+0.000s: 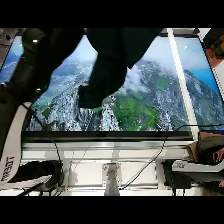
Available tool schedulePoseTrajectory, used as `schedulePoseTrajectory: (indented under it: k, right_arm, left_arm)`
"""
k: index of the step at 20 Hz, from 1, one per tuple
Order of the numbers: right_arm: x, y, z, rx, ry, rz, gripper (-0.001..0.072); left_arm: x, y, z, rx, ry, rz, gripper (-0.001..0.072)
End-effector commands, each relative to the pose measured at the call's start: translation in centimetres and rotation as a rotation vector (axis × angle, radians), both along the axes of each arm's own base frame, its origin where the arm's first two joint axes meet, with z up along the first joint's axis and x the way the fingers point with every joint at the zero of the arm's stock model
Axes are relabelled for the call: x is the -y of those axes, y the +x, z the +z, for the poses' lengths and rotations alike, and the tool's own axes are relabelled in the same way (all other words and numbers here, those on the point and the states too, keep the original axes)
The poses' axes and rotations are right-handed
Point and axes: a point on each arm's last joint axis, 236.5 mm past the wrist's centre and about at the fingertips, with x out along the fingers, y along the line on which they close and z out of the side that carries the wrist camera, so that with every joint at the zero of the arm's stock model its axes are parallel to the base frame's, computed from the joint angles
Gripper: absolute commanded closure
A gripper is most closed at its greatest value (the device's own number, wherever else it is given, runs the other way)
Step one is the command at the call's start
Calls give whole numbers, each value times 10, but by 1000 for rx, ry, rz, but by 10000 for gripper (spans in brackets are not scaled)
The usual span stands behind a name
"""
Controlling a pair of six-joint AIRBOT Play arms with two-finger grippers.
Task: Fold the clothes and pants, and hang the long-sleeved shirts on hangers.
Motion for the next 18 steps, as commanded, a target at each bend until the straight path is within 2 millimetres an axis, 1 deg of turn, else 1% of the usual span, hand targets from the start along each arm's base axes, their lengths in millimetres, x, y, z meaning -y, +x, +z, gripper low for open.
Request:
schedulePoseTrajectory:
  k: [1,2,3,4,5,6,9,11,12,13,14,15,16,17,18]
  right_arm:
    - [15,-4,-1,-10,4,-30,694]
    - [15,-4,-2,-11,4,-30,694]
    - [15,-4,-2,-10,5,-28,693]
    - [14,-4,-1,-9,6,-27,694]
    - [14,-4,-1,-9,7,-26,694]
    - [14,-4,-1,-8,6,-27,694]
    - [14,-4,-1,-8,6,-27,693]
    - [14,-4,-1,-9,6,-27,691]
    - [14,-4,-1,-8,7,-27,678]
    - [14,-4,-1,-8,7,-27,670]
    - [14,-4,-1,-8,7,-27,643]
    - [14,-4,-1,-8,7,-27,556]
    - [14,-4,-1,-8,7,-27,476]
    - [14,-4,-1,-8,7,-27,423]
    - [14,-4,-1,-8,7,-28,420]
  left_arm:
    - [24,21,-71,-136,264,28,680]
    - [18,28,-99,-186,383,68,681]
    - [9,34,-129,-252,505,111,680]
    - [1,35,-154,-325,586,129,681]
    - [-3,33,-172,-369,649,126,682]
    - [5,26,-181,-348,724,88,682]
    - [50,-4,-181,-167,844,-70,681]
    - [66,-8,-191,-164,848,-99,680]
    - [72,-7,-201,-174,860,-110,654]
    - [78,-6,-211,-183,872,-120,487]
    - [83,-5,-220,-194,883,-128,321]
    - [87,-3,-229,-211,886,-134,262]
    - [91,-3,-236,-228,883,-142,262]
    - [92,-1,-240,-237,883,-143,262]
    - [93,-1,-242,-239,885,-144,262]
